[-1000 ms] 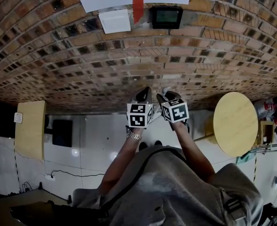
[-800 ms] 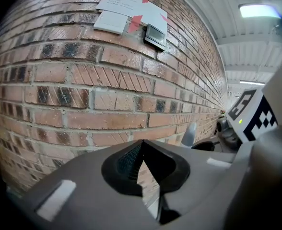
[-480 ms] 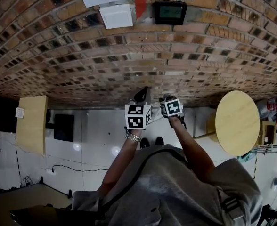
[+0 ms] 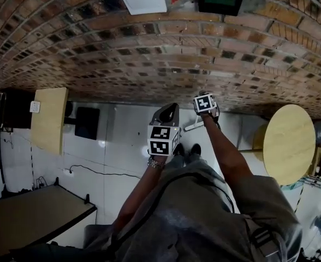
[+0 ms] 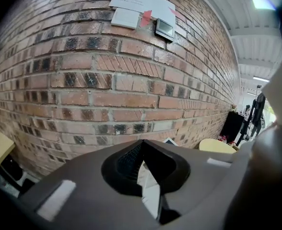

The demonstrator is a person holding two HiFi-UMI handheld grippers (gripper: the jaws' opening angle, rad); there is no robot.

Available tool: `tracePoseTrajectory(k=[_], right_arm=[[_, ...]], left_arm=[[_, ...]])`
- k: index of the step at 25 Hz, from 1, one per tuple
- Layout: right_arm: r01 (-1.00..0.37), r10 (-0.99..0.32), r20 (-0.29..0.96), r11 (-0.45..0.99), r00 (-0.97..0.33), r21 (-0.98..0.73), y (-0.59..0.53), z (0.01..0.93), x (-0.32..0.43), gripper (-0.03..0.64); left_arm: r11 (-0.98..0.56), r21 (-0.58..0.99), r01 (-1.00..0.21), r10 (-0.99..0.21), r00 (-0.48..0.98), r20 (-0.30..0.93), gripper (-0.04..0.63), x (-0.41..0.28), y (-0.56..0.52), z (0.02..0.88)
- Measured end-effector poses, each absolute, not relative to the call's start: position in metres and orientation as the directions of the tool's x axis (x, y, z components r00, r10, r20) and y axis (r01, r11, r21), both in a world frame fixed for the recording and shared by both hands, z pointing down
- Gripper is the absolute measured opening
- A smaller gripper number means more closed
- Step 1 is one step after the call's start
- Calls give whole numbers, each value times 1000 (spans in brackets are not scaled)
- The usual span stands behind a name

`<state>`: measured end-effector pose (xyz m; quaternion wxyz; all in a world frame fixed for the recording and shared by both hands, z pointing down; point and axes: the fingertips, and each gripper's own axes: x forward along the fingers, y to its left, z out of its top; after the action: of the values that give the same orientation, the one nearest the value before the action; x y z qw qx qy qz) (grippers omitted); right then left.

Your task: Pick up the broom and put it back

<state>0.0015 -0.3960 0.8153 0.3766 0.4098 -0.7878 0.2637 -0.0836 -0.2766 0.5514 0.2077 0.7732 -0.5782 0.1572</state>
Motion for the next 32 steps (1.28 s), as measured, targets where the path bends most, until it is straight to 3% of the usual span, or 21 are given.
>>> tracePoseTrajectory(k=[9,11,17,22,32], right_arm=[[-874,-456,831,480,-319,-73,-432,828,16,105],[-872,-457,829,484,-322,-72,-430,827,18,168],[-895,-511,790,435,-340,-104,-403,801,32,198],[-866,-603,634,434,-484,-248,-333,712,25,94],[-878,-700,541,439,-466,-188,-178,596,-18,8]], left_arm=[[-173,133,-976,-819,218,530,6,-100,-255,565],[-174,140,-975,-818,222,531,6,-95,-252,568],[-190,185,-964,-784,263,562,6,-76,-240,591],[-286,198,-937,-775,348,527,6,-49,-228,584],[-403,194,-894,-783,447,433,6,-58,-141,554]])
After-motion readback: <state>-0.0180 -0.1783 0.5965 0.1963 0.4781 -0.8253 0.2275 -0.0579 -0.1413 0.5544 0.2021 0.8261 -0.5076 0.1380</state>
